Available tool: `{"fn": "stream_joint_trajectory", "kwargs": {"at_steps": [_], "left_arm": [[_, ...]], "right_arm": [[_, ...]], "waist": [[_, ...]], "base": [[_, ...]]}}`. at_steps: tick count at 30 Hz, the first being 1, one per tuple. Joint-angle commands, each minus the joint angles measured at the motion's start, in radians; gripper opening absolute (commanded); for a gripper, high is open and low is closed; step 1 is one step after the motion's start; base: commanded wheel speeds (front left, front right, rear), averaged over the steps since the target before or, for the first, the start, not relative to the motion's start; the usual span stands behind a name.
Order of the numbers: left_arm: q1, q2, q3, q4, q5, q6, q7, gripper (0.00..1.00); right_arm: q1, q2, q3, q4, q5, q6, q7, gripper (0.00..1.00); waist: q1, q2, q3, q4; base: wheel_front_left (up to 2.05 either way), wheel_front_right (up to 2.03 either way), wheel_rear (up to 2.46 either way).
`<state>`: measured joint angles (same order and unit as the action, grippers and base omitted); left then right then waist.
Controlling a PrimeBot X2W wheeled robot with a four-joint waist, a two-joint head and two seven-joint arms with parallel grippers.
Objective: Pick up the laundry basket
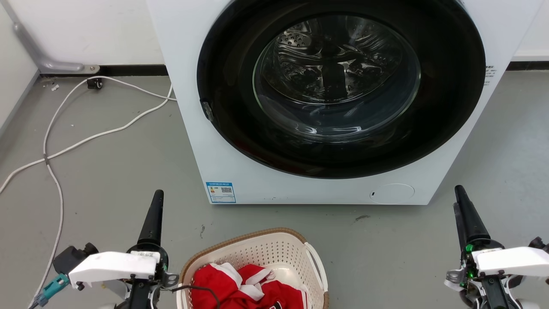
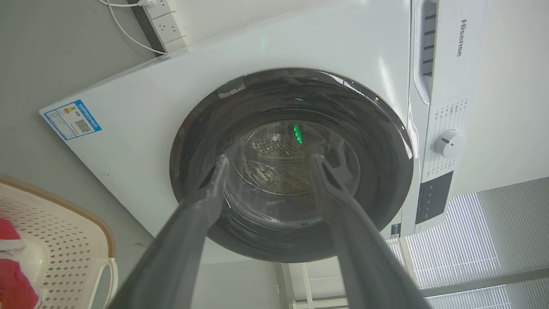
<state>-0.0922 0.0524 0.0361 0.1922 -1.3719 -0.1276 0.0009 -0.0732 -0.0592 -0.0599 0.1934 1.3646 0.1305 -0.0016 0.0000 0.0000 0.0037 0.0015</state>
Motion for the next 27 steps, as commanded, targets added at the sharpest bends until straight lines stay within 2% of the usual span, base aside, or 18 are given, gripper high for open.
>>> {"fn": "stream_joint_trajectory", "kwargs": {"at_steps": [1, 15, 27], "left_arm": [[-0.032, 0.005, -0.004, -0.025, 0.046, -0.002, -0.010, 1.00], [-0.031, 0.001, -0.014, -0.052, 0.356, -0.002, -0.062, 1.00], [-0.032, 0.001, -0.030, -0.043, 0.570, -0.002, -0.100, 1.00]], "right_arm": [[-0.021, 0.000, -0.002, -0.029, -0.048, 0.000, -0.010, 1.00], [-0.007, 0.002, 0.012, -0.104, -0.404, 0.000, -0.062, 1.00], [0.014, 0.003, 0.037, -0.120, -0.665, 0.000, -0.100, 1.00]], "waist": [[0.0000, 0.0000, 0.000, 0.000], [0.0000, 0.0000, -0.002, -0.004], [0.0000, 0.0000, -0.005, -0.006]], "base": [[0.00, 0.00, 0.00], [0.00, 0.00, 0.00], [0.00, 0.00, 0.00]]}}
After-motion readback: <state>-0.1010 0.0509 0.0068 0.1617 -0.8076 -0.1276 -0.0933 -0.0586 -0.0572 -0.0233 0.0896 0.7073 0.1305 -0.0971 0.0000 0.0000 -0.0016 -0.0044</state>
